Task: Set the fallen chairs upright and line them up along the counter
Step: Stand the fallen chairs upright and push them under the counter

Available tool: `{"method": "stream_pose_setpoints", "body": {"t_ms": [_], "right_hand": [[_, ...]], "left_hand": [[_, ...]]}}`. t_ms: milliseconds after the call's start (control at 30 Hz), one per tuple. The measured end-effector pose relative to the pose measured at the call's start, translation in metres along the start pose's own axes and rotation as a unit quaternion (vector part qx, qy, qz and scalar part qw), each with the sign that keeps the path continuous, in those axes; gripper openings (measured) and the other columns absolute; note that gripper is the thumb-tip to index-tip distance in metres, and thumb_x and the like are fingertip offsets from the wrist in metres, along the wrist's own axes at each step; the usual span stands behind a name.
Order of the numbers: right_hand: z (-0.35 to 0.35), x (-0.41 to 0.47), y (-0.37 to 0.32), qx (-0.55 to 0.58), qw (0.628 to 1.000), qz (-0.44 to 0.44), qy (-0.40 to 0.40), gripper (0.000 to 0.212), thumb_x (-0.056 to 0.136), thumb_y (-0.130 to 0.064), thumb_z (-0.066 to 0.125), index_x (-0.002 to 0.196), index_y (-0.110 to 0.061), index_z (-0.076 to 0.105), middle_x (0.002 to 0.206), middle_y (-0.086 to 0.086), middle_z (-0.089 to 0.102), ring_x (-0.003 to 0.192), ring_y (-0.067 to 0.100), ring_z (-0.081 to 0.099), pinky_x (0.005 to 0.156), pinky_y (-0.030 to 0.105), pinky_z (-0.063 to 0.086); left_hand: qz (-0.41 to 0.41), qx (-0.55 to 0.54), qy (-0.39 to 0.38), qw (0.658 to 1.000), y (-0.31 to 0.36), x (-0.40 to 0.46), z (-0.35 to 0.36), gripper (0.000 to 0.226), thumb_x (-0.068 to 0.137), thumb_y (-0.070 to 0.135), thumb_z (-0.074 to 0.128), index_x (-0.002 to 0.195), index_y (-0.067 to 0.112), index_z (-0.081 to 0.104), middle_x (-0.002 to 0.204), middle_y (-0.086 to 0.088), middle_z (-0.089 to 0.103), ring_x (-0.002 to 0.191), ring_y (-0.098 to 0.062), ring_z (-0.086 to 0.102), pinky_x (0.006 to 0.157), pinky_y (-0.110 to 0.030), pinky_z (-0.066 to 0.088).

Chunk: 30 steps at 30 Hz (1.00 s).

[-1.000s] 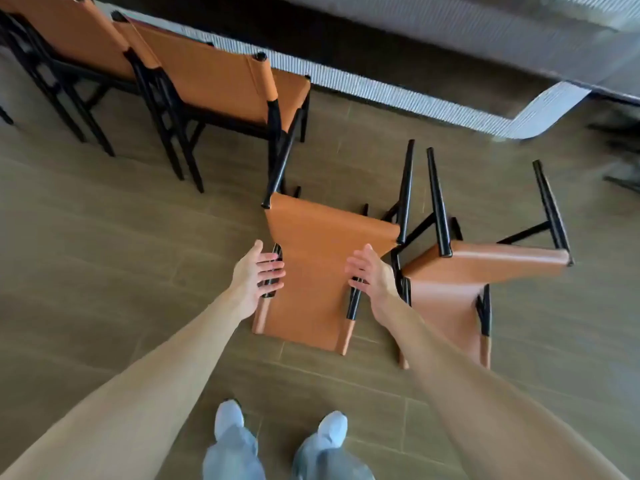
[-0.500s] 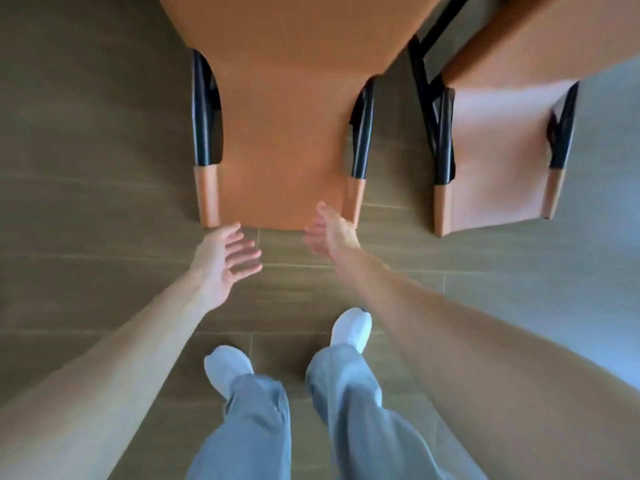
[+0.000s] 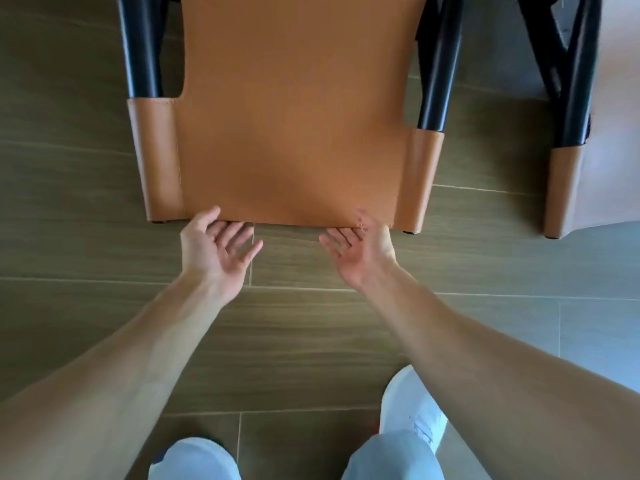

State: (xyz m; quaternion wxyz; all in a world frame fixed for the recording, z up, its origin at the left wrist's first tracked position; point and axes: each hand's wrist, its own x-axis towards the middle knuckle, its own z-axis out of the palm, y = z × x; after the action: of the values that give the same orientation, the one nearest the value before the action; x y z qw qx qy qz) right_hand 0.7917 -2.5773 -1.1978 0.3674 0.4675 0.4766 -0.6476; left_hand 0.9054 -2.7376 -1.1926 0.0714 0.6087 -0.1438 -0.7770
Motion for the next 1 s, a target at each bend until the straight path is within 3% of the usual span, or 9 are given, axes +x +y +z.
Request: {"method": "stream_pose_setpoints", "body": {"t_ms": [33, 100, 200, 300, 433, 600, 667, 800, 1000], "right_hand": [[0.003, -0.002, -0.004, 0.036, 0.999, 0.004, -0.005, 0.061, 0.094, -0.022, 0.068, 0.148, -0.008, 0.041, 0.143, 0.019, 0.050, 0.115, 0.030, 0.062, 0.090, 0.045, 0.059], [0.008, -0.014, -0.010, 0.044, 0.999, 0.012, -0.011, 0.069, 0.094, -0.023, 0.067, 0.153, -0.010, 0.034, 0.141, 0.021, 0.047, 0.114, 0.032, 0.058, 0.079, 0.044, 0.058], [0.008, -0.040, -0.017, 0.019, 0.999, 0.029, -0.007, 0.062, 0.092, -0.022, 0.068, 0.147, -0.009, 0.041, 0.125, 0.018, 0.050, 0.115, 0.032, 0.057, 0.075, 0.042, 0.056], [0.007, -0.076, -0.026, 0.017, 0.999, 0.042, 0.015, 0.049, 0.092, -0.020, 0.068, 0.135, -0.007, 0.049, 0.120, 0.018, 0.055, 0.116, 0.033, 0.059, 0.077, 0.041, 0.056], [-0.001, -0.141, -0.045, 0.019, 0.998, 0.043, 0.033, 0.037, 0.091, -0.020, 0.068, 0.121, -0.003, 0.052, 0.095, 0.014, 0.053, 0.083, 0.026, 0.058, 0.069, 0.038, 0.054], [0.000, -0.227, -0.079, 0.009, 0.995, 0.041, 0.086, 0.020, 0.098, -0.019, 0.064, 0.106, -0.007, 0.052, 0.049, 0.006, 0.050, 0.048, 0.017, 0.043, 0.050, 0.029, 0.049], [0.007, -0.275, -0.103, -0.002, 0.994, 0.029, 0.107, 0.015, 0.100, -0.017, 0.064, 0.099, -0.005, 0.054, 0.063, 0.008, 0.052, 0.049, 0.016, 0.044, 0.041, 0.024, 0.047], [0.029, -0.356, -0.152, -0.012, 0.993, -0.019, 0.116, 0.012, 0.101, -0.009, 0.061, 0.091, -0.003, 0.057, 0.081, 0.011, 0.061, 0.059, 0.018, 0.053, 0.040, 0.020, 0.044], [0.097, -0.460, -0.235, 0.003, 0.995, -0.070, 0.073, 0.007, 0.098, -0.001, 0.061, 0.092, -0.003, 0.057, 0.081, 0.011, 0.062, 0.055, 0.018, 0.056, 0.034, 0.014, 0.042]], "left_hand": [[0.000, -0.020, -0.002, 1.000, 0.004, 0.001, 0.001, 0.065, 0.097, 0.027, 0.059, 0.151, 0.000, 0.034, 0.135, -0.020, 0.057, 0.118, -0.034, 0.062, 0.107, -0.050, 0.048], [-0.005, -0.045, -0.001, 0.999, 0.009, -0.006, 0.004, 0.065, 0.097, 0.025, 0.059, 0.150, -0.003, 0.034, 0.139, -0.024, 0.054, 0.115, -0.037, 0.064, 0.109, -0.048, 0.047], [-0.008, -0.049, 0.013, 0.999, 0.005, -0.032, 0.015, 0.046, 0.097, 0.019, 0.058, 0.137, 0.000, 0.047, 0.137, -0.022, 0.055, 0.118, -0.037, 0.062, 0.107, -0.046, 0.049], [-0.002, -0.055, 0.032, 0.998, 0.006, -0.061, 0.025, 0.019, 0.097, 0.013, 0.058, 0.112, 0.003, 0.054, 0.120, -0.016, 0.058, 0.118, -0.036, 0.062, 0.106, -0.047, 0.050], [-0.009, -0.065, 0.040, 0.997, 0.011, -0.122, 0.039, 0.008, 0.096, 0.012, 0.058, 0.095, 0.007, 0.052, 0.103, -0.014, 0.057, 0.094, -0.031, 0.064, 0.092, -0.046, 0.056], [-0.027, -0.037, 0.097, 0.994, 0.035, -0.214, 0.071, 0.023, 0.093, 0.017, 0.070, 0.105, 0.006, 0.053, 0.115, -0.018, 0.050, 0.102, -0.031, 0.062, 0.085, -0.046, 0.059], [-0.025, -0.021, 0.109, 0.993, 0.051, -0.262, 0.095, 0.025, 0.091, 0.019, 0.073, 0.101, 0.006, 0.054, 0.106, -0.017, 0.053, 0.097, -0.030, 0.065, 0.078, -0.044, 0.060], [0.004, -0.016, 0.097, 0.995, 0.086, -0.341, 0.139, 0.018, 0.092, 0.015, 0.071, 0.098, 0.004, 0.058, 0.082, -0.009, 0.050, 0.081, -0.024, 0.065, 0.076, -0.045, 0.061], [0.066, -0.022, 0.065, 0.995, 0.175, -0.439, 0.226, 0.010, 0.094, 0.005, 0.067, 0.101, 0.001, 0.060, 0.084, -0.013, 0.055, 0.078, -0.026, 0.067, 0.051, -0.040, 0.062]]}}
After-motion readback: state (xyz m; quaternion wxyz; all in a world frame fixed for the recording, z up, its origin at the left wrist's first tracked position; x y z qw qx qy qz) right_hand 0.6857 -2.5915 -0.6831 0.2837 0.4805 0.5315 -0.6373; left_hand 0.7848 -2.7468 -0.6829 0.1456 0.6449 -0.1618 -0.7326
